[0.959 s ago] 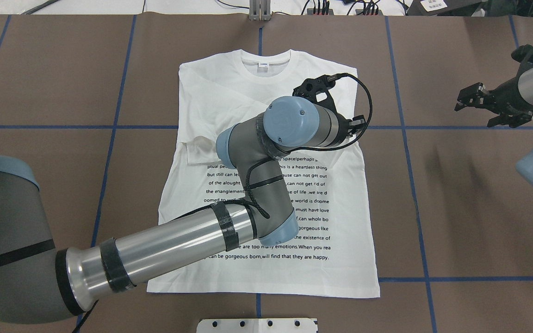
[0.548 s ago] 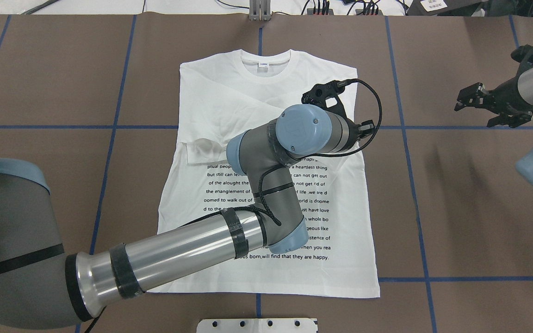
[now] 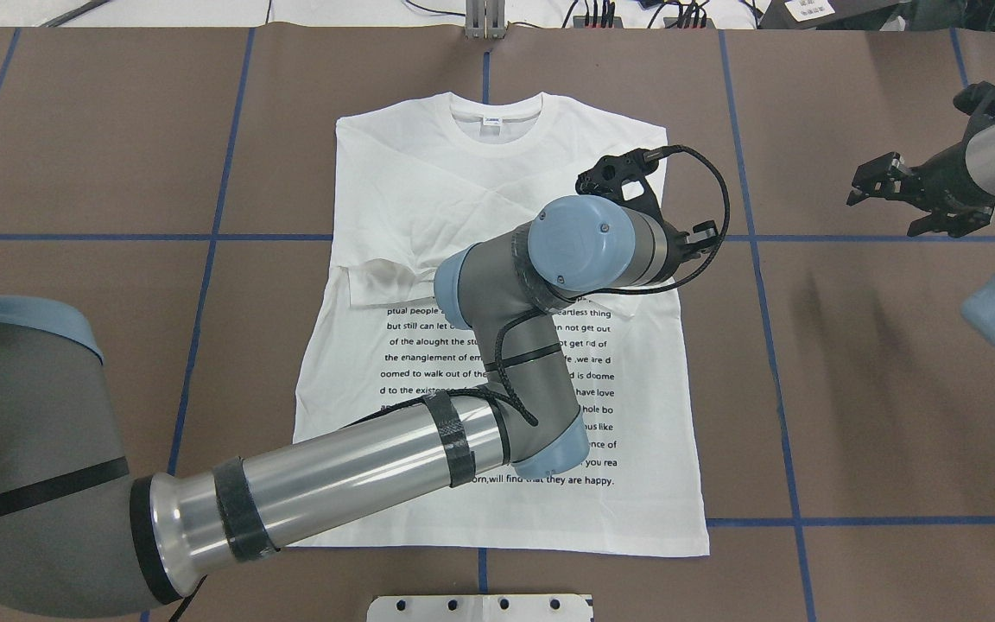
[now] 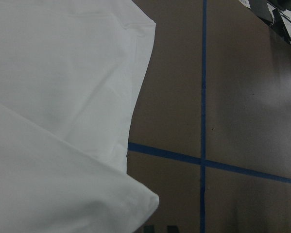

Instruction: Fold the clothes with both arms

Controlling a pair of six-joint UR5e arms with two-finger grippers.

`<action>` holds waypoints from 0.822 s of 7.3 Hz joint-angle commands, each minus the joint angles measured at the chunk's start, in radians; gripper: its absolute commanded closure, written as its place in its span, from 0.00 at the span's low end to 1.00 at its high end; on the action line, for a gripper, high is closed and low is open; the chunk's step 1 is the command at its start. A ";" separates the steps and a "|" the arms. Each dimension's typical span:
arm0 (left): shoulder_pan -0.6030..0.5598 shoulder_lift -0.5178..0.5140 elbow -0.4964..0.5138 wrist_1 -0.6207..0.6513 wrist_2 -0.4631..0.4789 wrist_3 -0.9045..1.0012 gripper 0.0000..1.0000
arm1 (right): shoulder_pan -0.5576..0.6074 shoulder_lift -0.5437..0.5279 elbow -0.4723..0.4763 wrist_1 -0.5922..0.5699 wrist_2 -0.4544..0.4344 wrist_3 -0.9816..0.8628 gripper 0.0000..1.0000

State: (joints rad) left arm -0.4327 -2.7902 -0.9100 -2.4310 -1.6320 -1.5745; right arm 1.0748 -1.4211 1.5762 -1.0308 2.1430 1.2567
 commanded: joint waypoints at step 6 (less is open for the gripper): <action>-0.087 0.451 -0.647 0.197 -0.132 0.196 0.13 | -0.269 -0.042 0.187 0.221 -0.025 0.517 0.01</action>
State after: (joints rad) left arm -0.4881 -2.5064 -1.3693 -2.2528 -1.7339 -1.4811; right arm 0.8636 -1.4417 1.6897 -0.8148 2.1245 1.6578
